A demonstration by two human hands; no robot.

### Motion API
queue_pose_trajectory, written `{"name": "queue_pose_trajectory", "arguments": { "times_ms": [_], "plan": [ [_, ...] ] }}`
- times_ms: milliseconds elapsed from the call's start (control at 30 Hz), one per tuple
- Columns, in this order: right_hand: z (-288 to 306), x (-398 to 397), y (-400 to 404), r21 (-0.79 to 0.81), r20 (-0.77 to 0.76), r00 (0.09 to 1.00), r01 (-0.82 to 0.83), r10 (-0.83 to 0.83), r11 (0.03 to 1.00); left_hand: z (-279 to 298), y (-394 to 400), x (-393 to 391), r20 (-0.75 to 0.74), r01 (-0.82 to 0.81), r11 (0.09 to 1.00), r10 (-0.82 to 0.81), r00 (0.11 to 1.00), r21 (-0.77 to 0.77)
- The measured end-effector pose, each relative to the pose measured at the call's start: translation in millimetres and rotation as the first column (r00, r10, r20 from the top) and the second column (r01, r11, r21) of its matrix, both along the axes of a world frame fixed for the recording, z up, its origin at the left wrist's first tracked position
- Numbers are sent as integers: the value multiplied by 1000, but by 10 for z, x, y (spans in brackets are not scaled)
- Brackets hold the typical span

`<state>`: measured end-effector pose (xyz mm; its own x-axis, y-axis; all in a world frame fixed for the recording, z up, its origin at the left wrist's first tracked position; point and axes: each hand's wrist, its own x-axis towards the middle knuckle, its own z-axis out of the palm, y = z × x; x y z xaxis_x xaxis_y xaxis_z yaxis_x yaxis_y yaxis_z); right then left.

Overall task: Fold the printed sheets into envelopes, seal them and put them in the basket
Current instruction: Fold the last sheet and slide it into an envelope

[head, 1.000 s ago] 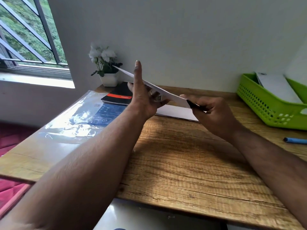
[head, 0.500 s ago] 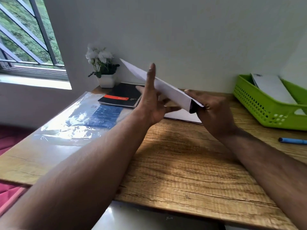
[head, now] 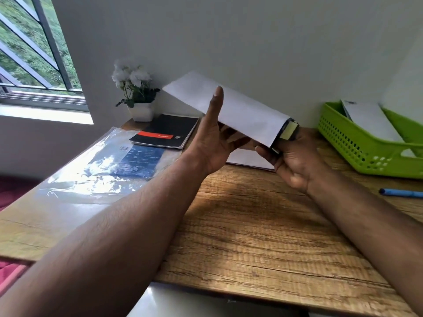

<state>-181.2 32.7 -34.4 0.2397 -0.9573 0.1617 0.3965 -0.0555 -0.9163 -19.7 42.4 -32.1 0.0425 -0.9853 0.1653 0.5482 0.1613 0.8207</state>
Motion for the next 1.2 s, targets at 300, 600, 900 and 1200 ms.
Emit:
{"name": "queue_pose_trajectory", "arguments": {
  "times_ms": [300,600,900,1200],
  "plan": [
    [4,87,78,113,-96,970,-212,223,971,35,28,-27,-186,-23,992,-1,983,-125],
    [-91,-360,-336,-274,-961,83,-153,-264,950,-64,-103,354,-364,-92,995,73,929,-36],
    [4,-380,-304,-279,-881,406,-32,-243,960,-73,-101,490,-372,-142,989,119,921,-33],
    [87,-444,-321,-163,-220,973,32,-68,986,-96,-192,787,-461,-213,976,209,863,42]
  ]
}}
